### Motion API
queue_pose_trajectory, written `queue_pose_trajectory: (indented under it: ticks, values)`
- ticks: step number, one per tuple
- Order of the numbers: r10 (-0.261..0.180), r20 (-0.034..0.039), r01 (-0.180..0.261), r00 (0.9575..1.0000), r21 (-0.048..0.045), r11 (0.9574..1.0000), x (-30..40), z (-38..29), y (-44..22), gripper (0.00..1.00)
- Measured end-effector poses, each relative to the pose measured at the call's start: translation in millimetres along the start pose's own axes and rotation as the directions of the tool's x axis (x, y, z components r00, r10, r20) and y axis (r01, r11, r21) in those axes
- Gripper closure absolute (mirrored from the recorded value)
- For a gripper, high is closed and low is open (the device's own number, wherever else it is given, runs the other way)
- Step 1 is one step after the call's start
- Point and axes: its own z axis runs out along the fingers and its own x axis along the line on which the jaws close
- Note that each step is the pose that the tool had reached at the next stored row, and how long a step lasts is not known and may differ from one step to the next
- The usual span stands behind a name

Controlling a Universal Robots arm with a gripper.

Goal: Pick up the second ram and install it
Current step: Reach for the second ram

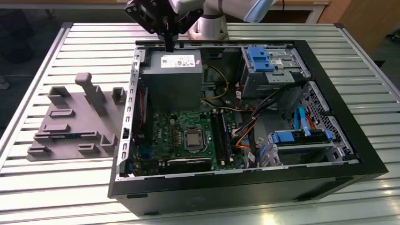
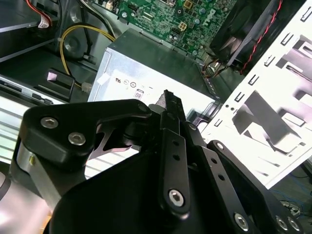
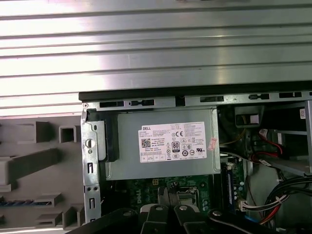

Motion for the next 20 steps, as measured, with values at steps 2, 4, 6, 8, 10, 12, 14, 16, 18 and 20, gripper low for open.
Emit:
queue_pose_trajectory:
  ticks: [2, 4, 6, 8, 10, 12, 14, 16, 18, 20]
  values:
    - [0.000, 0.0000, 0.000, 1.0000, 0.0001, 1.0000, 1.2, 0.0, -0.1, 0.89]
    - [0.000, 0.0000, 0.000, 1.0000, 0.0000, 1.0000, 1.6, 0.0, -0.1, 0.89]
    - [0.000, 0.0000, 0.000, 1.0000, 0.0000, 1.0000, 2.0, 0.0, -0.1, 0.89]
    - [0.000, 0.0000, 0.000, 1.0000, 0.0000, 1.0000, 2.4, 0.1, -0.2, 0.89]
    - [0.000, 0.0000, 0.000, 1.0000, 0.0000, 1.0000, 2.7, 0.1, -0.2, 0.89]
    - [0.000, 0.0000, 0.000, 1.0000, 0.0000, 1.0000, 3.1, 0.1, -0.2, 0.89]
    - [0.000, 0.0000, 0.000, 1.0000, 0.0000, 1.0000, 3.5, 0.1, -0.3, 0.89]
    - [0.000, 0.0000, 0.000, 1.0000, 0.0000, 1.0000, 4.0, 0.1, -0.3, 0.89]
    - [0.000, 0.0000, 0.000, 1.0000, 0.0000, 1.0000, 4.4, 0.1, -0.3, 0.89]
    - [0.000, 0.0000, 0.000, 1.0000, 0.0000, 1.0000, 4.9, 0.1, -0.4, 0.89]
